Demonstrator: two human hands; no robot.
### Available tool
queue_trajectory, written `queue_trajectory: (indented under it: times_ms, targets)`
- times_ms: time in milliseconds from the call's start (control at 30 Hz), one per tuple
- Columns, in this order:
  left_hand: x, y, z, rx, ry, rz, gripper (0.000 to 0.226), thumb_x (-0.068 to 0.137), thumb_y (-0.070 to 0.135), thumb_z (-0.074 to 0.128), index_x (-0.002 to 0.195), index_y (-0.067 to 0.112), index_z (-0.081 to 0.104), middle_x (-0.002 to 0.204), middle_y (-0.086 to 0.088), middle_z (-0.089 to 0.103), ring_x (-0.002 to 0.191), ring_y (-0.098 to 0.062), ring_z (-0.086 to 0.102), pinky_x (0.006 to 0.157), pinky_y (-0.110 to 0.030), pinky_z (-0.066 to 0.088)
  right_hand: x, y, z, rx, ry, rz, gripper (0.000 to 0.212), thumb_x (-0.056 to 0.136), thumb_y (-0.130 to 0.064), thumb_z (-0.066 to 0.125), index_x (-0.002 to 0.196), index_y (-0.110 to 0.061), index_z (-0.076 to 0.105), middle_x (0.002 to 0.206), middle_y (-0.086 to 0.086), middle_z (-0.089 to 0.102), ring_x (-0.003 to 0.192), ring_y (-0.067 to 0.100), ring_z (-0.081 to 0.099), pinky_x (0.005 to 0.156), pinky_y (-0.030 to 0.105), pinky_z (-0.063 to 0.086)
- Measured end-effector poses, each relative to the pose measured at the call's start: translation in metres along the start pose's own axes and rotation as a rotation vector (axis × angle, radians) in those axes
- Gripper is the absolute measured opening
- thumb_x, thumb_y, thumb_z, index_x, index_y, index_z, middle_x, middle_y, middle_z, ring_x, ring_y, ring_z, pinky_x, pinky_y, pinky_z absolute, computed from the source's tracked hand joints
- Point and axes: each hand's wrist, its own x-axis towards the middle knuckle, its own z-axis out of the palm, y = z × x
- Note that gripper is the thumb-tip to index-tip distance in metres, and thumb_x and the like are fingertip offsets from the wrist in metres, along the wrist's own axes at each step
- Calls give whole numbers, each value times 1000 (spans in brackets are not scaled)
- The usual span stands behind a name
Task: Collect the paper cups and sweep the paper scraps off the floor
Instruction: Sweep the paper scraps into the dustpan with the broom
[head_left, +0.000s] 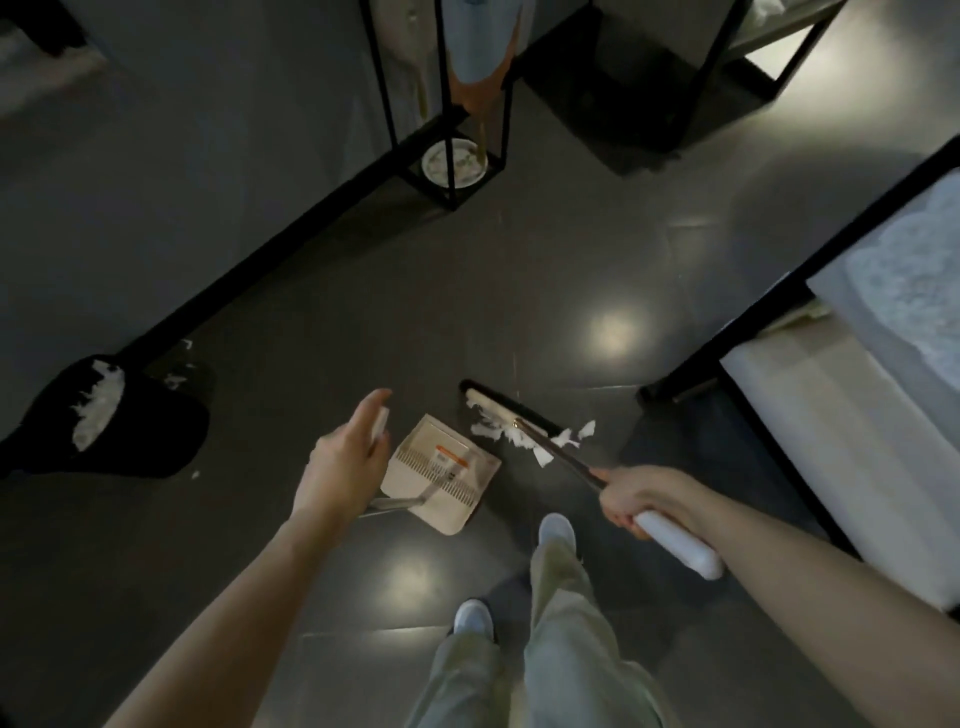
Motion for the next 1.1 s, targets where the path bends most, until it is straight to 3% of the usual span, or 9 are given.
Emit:
queue_trajectory:
  times_ms: [100,233,467,600,733,800,833,1033,1100]
  targets:
    - [-29,-11,-2,47,-13,54,42,98,25,43,139,34,38,118,-11,61,99,-31,60,83,-41,50,-26,18,33,239,1,13,79,77,6,42,144,-34,34,67,10,51,46,13,44,50,25,40]
    - [-55,-30,-5,122,-17,72,42,97,26,45,139,33,39,116,-12,62,97,-32,60,82,-39,48,-60,47,45,440,86,1,77,81,9,42,142,-37,37,49,3,45,31,8,34,37,16,32]
    - [-72,-46,-8,119,15,84,41,97,23,48,136,31,43,103,-7,62,74,-19,59,65,-32,45,-55,102,43,569,194,32,82,79,8,45,148,-32,28,42,7,50,34,15,41,39,21,37]
    - [-64,-53,-12,130,35,105,41,95,21,51,135,29,46,101,-5,61,80,-23,60,72,-36,47,-37,120,42,673,217,86,77,77,7,44,145,-29,34,47,6,49,40,14,40,45,25,37]
    - [-46,-61,-17,137,4,167,41,95,21,52,135,29,46,101,-4,62,86,-20,58,76,-34,45,-18,118,56,782,205,131,43,74,5,46,113,-14,54,49,8,47,42,17,40,48,28,34]
    - [-30,-63,-24,162,-48,198,40,96,25,49,135,32,44,102,-2,61,88,-19,59,76,-32,45,-13,102,71,907,187,107,15,72,-2,51,85,-5,56,47,9,47,39,17,41,45,25,35]
    - [-22,-64,-27,180,-73,215,40,97,26,48,136,32,42,103,-1,60,88,-18,58,76,-32,45,-9,92,81,970,180,106,10,71,-4,52,81,-3,55,46,9,46,38,16,41,42,23,34]
    - [27,-65,-40,216,-131,279,40,97,30,46,136,37,37,99,-2,59,75,-17,61,69,-38,55,-5,-4,110,1070,54,106,45,80,3,44,121,-14,52,42,4,42,35,13,40,37,20,33]
    - [42,-62,-42,219,-144,295,40,97,29,45,135,38,35,94,-2,58,68,-16,60,63,-38,56,-11,-32,112,1010,47,55,47,82,4,42,123,-16,50,39,4,43,31,12,40,35,18,33]
